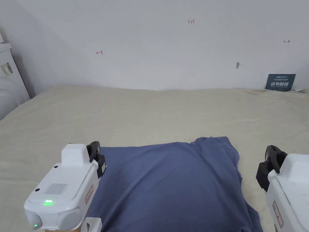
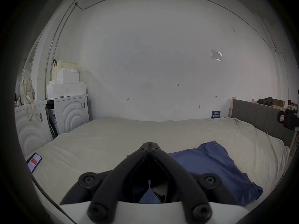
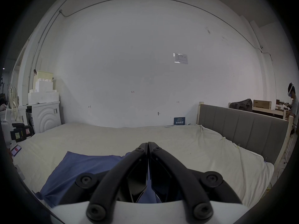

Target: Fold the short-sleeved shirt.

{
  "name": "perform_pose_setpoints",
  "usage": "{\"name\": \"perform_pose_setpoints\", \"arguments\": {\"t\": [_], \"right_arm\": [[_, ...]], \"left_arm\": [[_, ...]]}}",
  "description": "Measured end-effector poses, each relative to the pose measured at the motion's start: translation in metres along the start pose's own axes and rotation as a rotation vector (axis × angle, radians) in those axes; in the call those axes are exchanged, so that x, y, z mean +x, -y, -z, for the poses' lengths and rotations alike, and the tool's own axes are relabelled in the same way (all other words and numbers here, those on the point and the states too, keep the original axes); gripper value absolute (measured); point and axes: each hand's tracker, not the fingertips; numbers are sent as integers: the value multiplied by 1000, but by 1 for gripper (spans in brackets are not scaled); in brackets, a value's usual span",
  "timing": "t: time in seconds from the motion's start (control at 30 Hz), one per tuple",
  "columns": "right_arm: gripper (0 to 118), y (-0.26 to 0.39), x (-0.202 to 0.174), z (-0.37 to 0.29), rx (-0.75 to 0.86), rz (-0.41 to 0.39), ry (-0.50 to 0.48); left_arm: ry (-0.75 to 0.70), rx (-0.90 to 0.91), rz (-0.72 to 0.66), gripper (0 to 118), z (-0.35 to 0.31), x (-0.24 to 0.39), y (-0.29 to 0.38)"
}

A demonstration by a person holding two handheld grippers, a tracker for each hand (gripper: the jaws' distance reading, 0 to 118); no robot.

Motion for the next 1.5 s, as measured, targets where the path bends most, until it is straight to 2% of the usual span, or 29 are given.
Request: {"name": "perform_pose_setpoints", "arguments": {"t": [0.57,0.9,1.2,1.27,1.3,1.37,1.4,1.43,1.5], "right_arm": [[0,-3,2,1,-2,-11,-14],[0,15,4,4,-71,-17,-29],[0,36,4,5,-145,-37,-42],[0,40,5,4,-160,-37,-42],[0,42,5,3,-168,-36,-44],[0,45,5,2,-182,-35,-44],[0,47,5,1,-188,-35,-45],[0,48,5,1,-193,-35,-45],[0,51,6,-1,-204,-37,-48]], "left_arm": [[18,-95,8,0,-7,6,-4],[17,-533,-65,0,2,-28,43],[34,-734,-99,0,-19,-54,107],[37,-748,-101,14,-25,-57,114],[36,-754,-104,27,-33,-53,110],[31,-774,-103,73,-36,-55,115],[24,-790,-100,88,-36,-56,118],[20,-800,-99,99,-36,-58,121],[13,-794,-89,99,-40,-60,125]]}}
